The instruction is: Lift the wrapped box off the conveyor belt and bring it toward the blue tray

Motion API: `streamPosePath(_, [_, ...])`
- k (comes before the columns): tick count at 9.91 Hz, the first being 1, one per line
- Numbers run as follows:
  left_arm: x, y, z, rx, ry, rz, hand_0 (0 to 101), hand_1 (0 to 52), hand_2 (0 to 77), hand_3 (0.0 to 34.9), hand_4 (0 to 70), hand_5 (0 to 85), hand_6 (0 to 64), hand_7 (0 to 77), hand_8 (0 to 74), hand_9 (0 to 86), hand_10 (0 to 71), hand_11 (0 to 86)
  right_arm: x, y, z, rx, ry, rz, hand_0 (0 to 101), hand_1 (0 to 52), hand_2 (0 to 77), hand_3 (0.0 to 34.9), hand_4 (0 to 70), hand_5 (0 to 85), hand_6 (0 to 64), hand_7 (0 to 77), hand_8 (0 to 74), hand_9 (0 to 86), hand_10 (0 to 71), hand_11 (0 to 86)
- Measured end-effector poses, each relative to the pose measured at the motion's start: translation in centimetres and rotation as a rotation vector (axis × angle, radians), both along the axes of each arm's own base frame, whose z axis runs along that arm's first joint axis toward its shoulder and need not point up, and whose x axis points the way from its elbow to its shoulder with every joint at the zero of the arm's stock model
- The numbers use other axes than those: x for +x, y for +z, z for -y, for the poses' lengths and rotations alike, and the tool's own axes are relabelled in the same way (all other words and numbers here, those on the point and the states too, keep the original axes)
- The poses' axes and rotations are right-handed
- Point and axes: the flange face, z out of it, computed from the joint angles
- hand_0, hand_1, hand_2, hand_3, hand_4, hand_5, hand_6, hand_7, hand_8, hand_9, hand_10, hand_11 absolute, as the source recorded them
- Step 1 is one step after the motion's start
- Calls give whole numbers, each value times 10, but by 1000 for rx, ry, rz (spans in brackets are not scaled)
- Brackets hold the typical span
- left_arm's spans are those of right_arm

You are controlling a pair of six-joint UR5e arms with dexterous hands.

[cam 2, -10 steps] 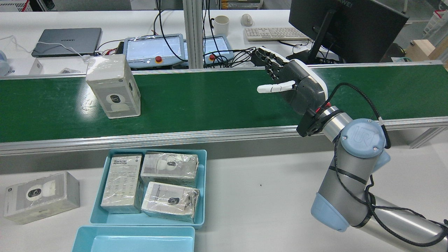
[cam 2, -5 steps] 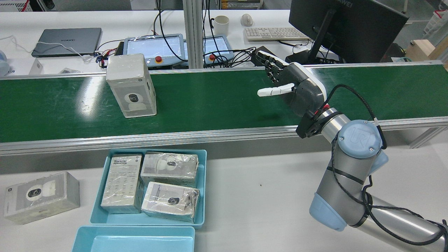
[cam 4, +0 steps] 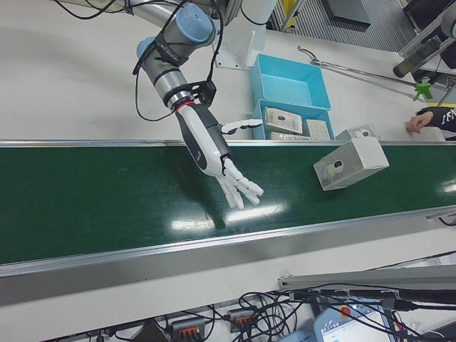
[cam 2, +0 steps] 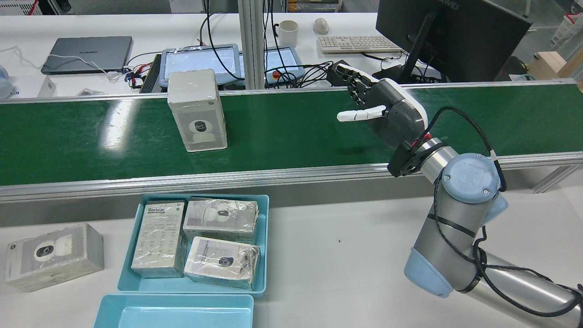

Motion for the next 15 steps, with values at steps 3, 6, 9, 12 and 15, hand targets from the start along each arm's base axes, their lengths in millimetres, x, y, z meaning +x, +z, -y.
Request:
streamPosePath(3, [0,0,0,0,0,0,0,0,5,0,0,11,5,5,5,0,5,5,10,1,6,-3,0,8,490,175,114,0,71,125,11,22,0,27,0,5])
streamPosePath(6, [0,0,0,0,0,0,0,0,11,0,0,11,5,5,5,5,5,5,3,4,5,-4,-15,-7,492,175,104,0,82,125,27,22,0,27,0,5])
streamPosePath(9, [0,0,0,0,0,0,0,0,11,0,0,11,5,5,5,0,5,5,-2,7,7,-10,-18,-15,492,175,104,0,44,115,16,22,0,22,0,11])
streamPosePath(12, [0,0,0,0,0,0,0,0,5,0,0,11,5,5,5,5,5,5,0,9,9,-15,-13,-18,492,175,104,0,71,115,16,22,0,22,0,5])
streamPosePath(15, [0,0,0,0,0,0,0,0,5,0,0,11,5,5,5,0,5,5,-1,14,11,-22,-13,-26,492,175,104,0,71,115,16,22,0,22,0,5])
